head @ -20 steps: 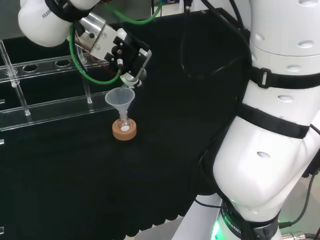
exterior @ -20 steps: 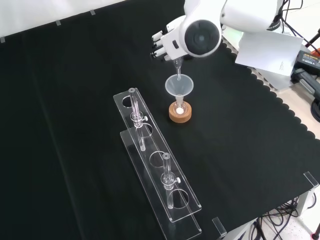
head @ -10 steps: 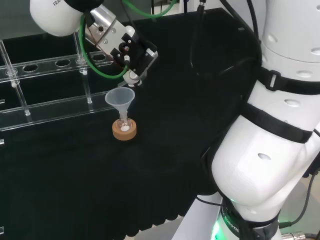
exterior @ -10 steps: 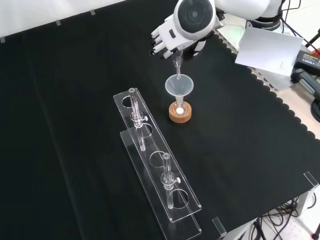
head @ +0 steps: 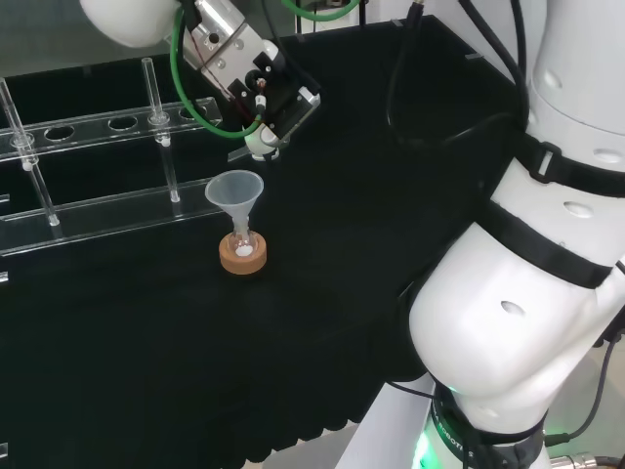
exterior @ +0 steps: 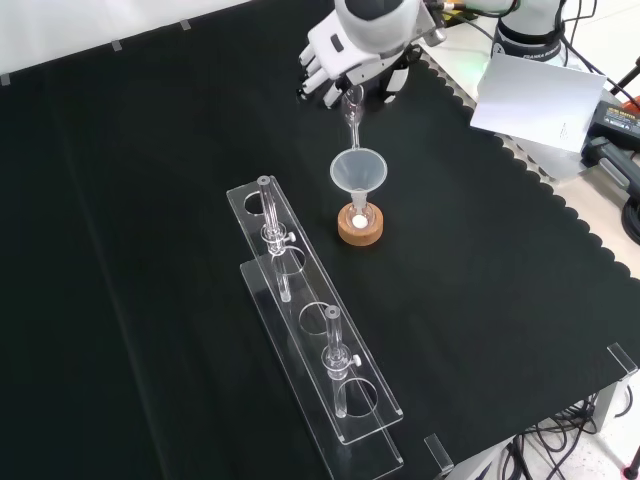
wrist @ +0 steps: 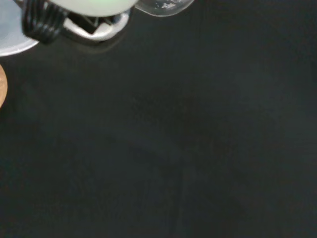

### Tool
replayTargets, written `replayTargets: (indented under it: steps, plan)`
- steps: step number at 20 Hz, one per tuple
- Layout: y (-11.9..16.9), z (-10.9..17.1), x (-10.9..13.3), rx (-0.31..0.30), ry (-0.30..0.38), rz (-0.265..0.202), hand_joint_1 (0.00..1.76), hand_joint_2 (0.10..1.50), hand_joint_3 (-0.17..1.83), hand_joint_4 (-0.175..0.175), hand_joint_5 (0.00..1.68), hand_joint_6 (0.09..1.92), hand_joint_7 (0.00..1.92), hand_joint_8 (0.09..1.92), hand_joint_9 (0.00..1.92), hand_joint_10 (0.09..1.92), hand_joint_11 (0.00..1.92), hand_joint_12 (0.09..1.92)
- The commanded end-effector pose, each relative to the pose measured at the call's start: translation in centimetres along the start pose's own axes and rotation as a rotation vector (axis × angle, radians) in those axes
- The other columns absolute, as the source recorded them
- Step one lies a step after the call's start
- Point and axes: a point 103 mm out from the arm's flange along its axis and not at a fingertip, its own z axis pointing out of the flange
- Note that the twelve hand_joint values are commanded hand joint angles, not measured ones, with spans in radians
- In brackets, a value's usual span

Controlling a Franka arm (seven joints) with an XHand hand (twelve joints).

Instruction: Pour all the NaCl from the weighing funnel into the round-bottom flask.

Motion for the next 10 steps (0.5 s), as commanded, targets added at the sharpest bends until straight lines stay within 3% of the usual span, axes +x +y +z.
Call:
replayTargets:
  steps: [1,10]
  plan:
    - [0.53,1.92,-1.48,-0.027,0.098,0.004,1.12,0.70,0.57,0.175,1.29,0.60,0.45,0.69,0.84,0.39,0.76,1.07]
    - [0.33,2.19,-2.31,-0.060,0.166,0.015,1.12,0.70,0.57,0.175,1.29,0.60,0.46,0.69,0.84,0.39,0.76,1.07]
